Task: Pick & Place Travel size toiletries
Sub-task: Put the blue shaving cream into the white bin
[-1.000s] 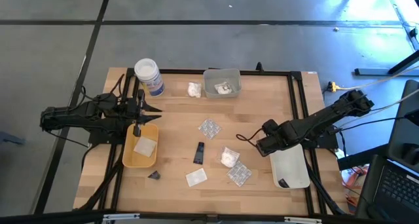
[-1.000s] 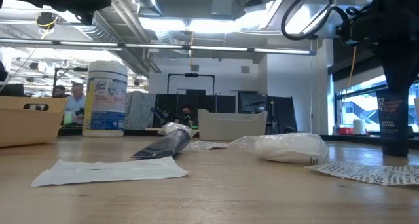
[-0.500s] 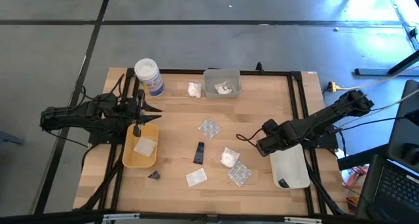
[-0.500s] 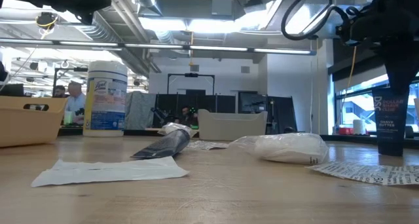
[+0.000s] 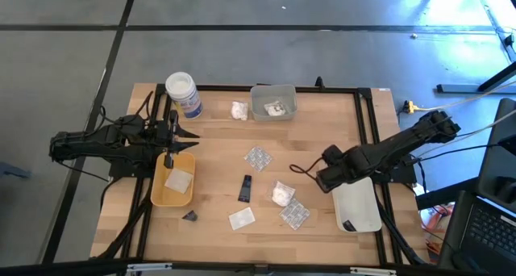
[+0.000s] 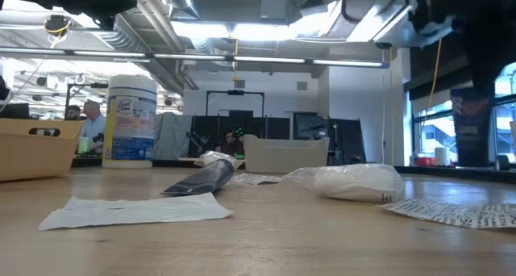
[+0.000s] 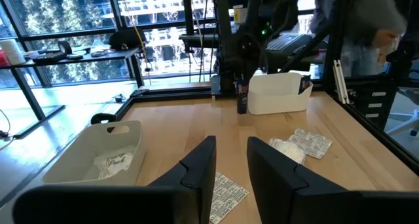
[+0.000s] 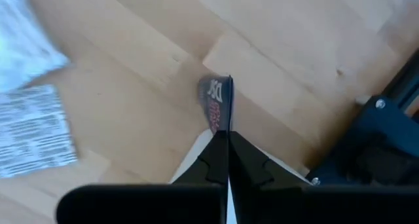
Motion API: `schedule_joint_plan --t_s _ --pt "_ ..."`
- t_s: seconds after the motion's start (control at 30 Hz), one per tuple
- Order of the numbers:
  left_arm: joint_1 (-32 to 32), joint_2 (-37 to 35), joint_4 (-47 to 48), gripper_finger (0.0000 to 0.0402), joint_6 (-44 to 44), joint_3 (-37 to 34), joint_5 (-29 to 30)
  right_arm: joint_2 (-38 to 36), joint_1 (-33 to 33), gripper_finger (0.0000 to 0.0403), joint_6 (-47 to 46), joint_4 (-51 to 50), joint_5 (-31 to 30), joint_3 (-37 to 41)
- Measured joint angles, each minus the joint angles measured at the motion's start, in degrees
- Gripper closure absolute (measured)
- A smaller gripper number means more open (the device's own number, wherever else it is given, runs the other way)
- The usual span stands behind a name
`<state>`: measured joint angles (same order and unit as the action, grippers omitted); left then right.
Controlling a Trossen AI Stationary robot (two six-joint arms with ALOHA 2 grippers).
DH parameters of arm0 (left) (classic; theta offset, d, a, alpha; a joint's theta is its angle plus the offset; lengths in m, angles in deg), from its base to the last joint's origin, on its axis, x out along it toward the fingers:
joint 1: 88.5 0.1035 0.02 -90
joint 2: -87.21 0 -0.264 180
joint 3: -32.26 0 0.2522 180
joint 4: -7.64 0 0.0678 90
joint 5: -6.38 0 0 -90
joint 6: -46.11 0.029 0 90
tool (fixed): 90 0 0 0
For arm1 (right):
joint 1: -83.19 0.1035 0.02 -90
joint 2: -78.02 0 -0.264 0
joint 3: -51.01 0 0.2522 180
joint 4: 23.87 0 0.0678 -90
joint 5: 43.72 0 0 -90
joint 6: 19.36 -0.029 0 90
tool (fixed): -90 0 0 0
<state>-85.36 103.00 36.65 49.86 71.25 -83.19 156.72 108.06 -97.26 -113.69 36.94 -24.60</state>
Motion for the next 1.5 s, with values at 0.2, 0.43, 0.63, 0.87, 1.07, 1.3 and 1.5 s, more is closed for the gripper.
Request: schedule_joint_plan --t_s 0.2,0.43,0.63,0.87,1.07,1.3,1.5 --pt "-0.02 0.00 0.00 0.0319 0.00 0.00 0.00 0.00 1.99 0.0402 -0.14 -5.07 -3.50 -8.01" --pt "0.00 0.00 0.01 0.0320 0.00 0.00 0.00 -0.02 7.71 0.0402 -4.43 -8.32 -5.16 -15.82" --pt "-0.02 0.00 0.00 0.0320 0.00 0.00 -0.01 -0.02 14.86 0.0403 -11.81 -8.96 -6.07 -17.24" --pt "-0.01 -0.01 0.00 0.0320 0.00 0.00 0.00 -0.02 24.37 0.0403 -22.61 -9.06 -6.12 -17.24" --pt "-0.01 0.00 0.00 0.0320 0.00 0.00 -0.01 -0.02 31.24 0.0403 -31.70 -9.48 -6.12 -17.24" --pt "-0.02 -0.02 0.00 0.0320 0.00 0.00 0.00 0.67 35.56 0.0403 -39.23 -11.90 -3.85 -17.24" --pt "-0.02 0.00 0.00 0.0320 0.00 0.00 -0.01 4.04 36.72 0.0403 -40.38 -12.66 -0.02 -17.24"
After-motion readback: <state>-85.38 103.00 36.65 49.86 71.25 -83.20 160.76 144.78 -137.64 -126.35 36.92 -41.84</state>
